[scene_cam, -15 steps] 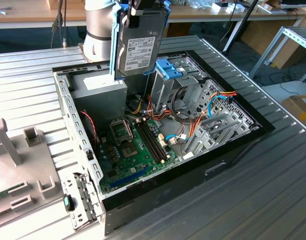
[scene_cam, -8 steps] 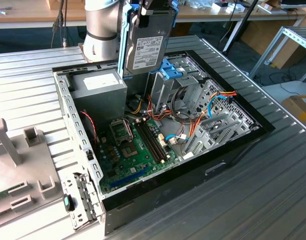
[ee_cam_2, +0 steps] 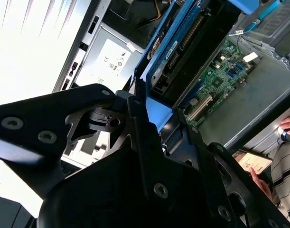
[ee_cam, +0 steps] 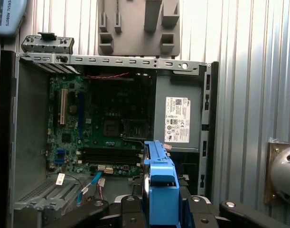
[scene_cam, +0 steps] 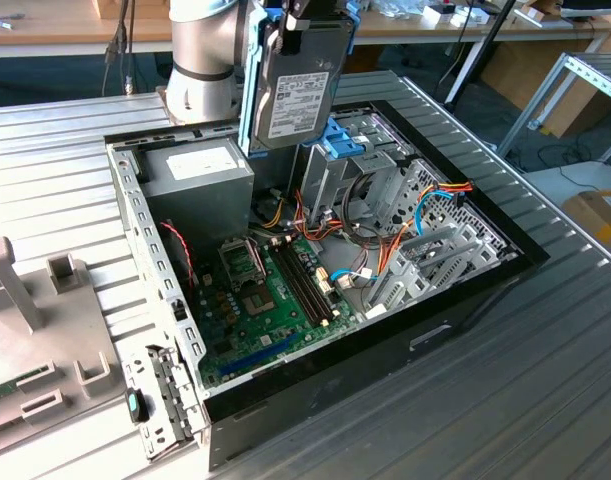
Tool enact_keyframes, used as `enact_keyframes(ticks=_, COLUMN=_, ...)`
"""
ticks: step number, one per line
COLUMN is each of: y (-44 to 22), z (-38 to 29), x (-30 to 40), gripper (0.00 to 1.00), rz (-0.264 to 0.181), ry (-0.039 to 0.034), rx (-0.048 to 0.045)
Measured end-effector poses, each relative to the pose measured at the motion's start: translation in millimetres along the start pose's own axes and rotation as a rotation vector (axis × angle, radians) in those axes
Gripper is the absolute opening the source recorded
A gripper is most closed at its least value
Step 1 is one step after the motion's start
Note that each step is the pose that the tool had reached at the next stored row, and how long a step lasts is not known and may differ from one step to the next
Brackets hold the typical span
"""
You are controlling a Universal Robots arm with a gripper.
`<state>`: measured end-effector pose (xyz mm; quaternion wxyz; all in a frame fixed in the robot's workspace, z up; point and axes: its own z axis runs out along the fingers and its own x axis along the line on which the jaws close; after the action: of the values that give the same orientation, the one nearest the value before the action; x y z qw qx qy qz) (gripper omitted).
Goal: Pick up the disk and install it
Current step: 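Pick up the disk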
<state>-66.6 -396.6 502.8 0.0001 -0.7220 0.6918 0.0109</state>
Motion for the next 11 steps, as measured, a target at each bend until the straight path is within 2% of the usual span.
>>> enact_keyframes(ticks=7, y=-2.9, z=-0.1, x=0.4, gripper=0.37, rz=0.0, ry=0.0, rx=0.0)
enact_keyframes(ticks=11, y=-4.2, z=-0.2, x=11.2, gripper=0.37, rz=0.0, ry=0.0, rx=0.0)
